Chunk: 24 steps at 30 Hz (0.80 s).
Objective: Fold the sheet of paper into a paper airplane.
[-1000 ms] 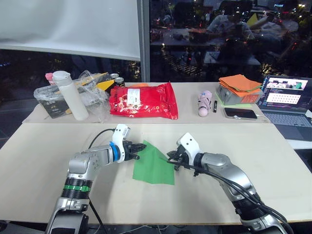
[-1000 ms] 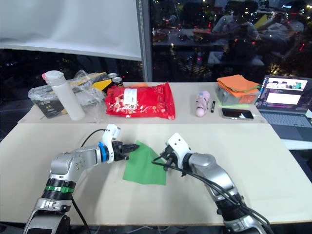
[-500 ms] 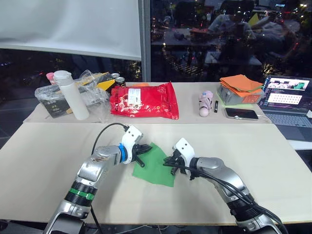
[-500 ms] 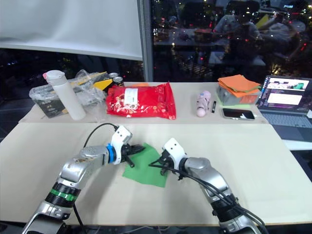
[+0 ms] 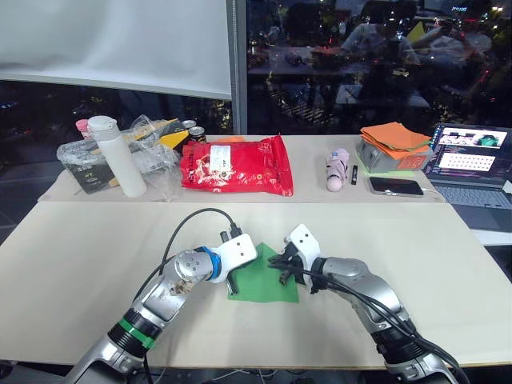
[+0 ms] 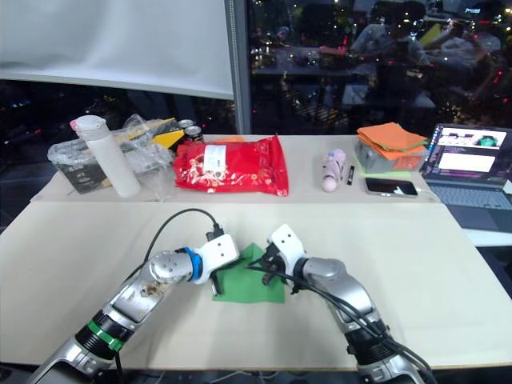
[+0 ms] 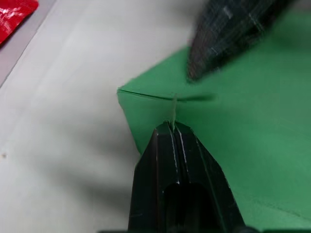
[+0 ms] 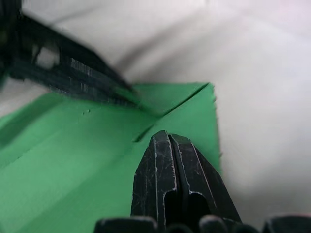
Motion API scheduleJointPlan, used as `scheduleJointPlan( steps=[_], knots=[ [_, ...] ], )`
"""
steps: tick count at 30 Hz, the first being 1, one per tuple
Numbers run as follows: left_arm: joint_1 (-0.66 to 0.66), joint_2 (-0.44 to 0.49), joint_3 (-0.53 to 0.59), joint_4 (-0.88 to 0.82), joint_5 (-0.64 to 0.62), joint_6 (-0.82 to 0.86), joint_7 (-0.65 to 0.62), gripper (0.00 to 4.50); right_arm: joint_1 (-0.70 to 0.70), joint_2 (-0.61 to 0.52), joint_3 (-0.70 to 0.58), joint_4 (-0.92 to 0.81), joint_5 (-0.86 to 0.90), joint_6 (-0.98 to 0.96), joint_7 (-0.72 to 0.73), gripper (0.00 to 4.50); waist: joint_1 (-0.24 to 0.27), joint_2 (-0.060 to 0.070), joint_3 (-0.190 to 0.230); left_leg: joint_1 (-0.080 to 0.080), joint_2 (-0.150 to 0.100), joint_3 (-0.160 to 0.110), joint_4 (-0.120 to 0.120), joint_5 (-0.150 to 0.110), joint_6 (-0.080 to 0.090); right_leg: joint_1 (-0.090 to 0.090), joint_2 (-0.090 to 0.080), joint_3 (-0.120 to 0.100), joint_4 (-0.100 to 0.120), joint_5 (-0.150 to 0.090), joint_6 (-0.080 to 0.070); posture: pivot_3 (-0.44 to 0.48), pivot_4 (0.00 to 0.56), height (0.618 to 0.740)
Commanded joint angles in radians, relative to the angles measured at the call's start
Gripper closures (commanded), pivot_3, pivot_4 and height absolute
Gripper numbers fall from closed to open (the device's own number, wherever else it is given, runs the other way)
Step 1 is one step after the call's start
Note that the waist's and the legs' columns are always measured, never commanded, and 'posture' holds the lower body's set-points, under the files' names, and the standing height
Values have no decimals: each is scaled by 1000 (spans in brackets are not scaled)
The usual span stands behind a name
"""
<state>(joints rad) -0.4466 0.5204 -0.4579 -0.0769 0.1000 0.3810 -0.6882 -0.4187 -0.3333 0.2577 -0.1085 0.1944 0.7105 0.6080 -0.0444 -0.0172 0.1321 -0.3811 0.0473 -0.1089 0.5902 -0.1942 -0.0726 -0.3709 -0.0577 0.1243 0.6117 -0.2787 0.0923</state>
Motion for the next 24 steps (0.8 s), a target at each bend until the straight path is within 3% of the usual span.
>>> scheduleJointPlan(
  steps=[1, 10, 22, 24],
  knots=[
    [9, -9, -16, -48, 42, -23, -2, 4485, -20, 5, -23, -37, 18, -1, 5, 4500, 0, 0, 0, 0, 0, 0, 0, 0, 0, 0, 0, 0, 0, 0, 0, 0, 150, 732],
    [20, -24, -24, -53, 90, -14, -11, 4485, -61, 6, -26, 26, 20, -45, 26, 4500, 0, 0, 0, 0, 0, 0, 0, 0, 0, 0, 0, 0, 0, 0, 0, 0, 150, 732],
    [31, -45, -2, -68, 100, 8, -34, 4485, -155, 40, 1, 286, -21, -172, 100, 4500, 0, 0, 0, 1, 0, 0, 0, 0, 0, 1, 0, 0, 1, 0, 0, 0, 150, 732],
    [34, -50, 11, -74, 94, 18, -34, 3966, -148, 46, 7, 289, -20, -174, 115, 4500, -1, 1, 0, 1, 0, 0, 0, 0, 0, 1, 0, 0, 1, 0, 0, 0, 150, 732]
  ],
)
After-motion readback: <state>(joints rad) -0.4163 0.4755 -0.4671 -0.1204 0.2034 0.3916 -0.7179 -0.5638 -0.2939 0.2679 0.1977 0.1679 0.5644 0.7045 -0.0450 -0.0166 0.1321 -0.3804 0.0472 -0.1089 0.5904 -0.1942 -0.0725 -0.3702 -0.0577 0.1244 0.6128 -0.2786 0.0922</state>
